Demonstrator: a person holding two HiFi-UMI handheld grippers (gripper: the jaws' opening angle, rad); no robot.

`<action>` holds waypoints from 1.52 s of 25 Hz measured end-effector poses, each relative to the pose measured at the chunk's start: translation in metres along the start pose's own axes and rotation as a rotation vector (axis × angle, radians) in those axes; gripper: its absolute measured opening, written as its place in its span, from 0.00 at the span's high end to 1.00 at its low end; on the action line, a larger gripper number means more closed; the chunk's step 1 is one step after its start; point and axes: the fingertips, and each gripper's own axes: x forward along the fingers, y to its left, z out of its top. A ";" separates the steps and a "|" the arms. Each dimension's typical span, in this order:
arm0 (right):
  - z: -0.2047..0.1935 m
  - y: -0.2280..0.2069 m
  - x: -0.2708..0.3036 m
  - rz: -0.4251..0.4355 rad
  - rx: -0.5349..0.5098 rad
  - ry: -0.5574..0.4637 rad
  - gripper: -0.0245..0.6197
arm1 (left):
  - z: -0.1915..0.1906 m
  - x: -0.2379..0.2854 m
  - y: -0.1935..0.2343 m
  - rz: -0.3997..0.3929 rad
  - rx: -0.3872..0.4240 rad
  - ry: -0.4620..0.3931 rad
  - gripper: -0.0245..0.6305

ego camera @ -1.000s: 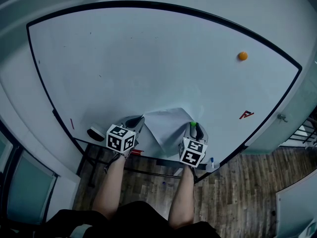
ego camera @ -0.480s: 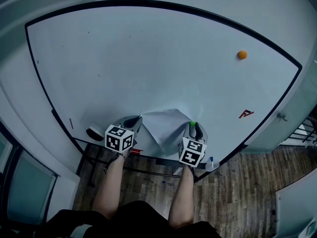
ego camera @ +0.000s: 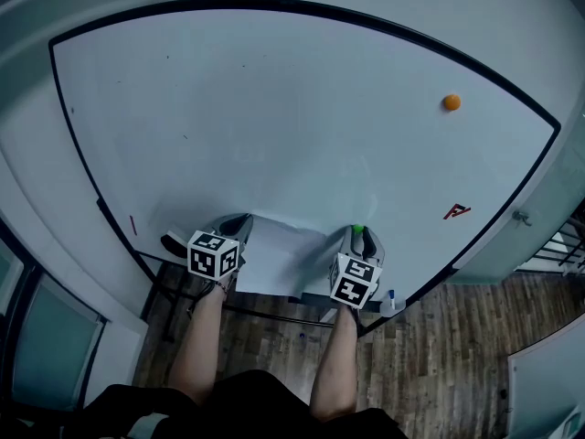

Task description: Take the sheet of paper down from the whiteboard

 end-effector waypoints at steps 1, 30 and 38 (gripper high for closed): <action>0.000 0.000 0.000 -0.005 -0.002 -0.001 0.76 | -0.001 -0.001 0.001 0.001 0.001 0.002 0.93; -0.031 0.013 -0.073 0.018 0.031 0.076 0.69 | -0.025 -0.044 -0.050 -0.135 0.031 0.039 0.93; -0.047 0.030 -0.106 0.048 0.031 0.115 0.78 | -0.032 -0.073 -0.071 -0.181 0.032 0.032 0.93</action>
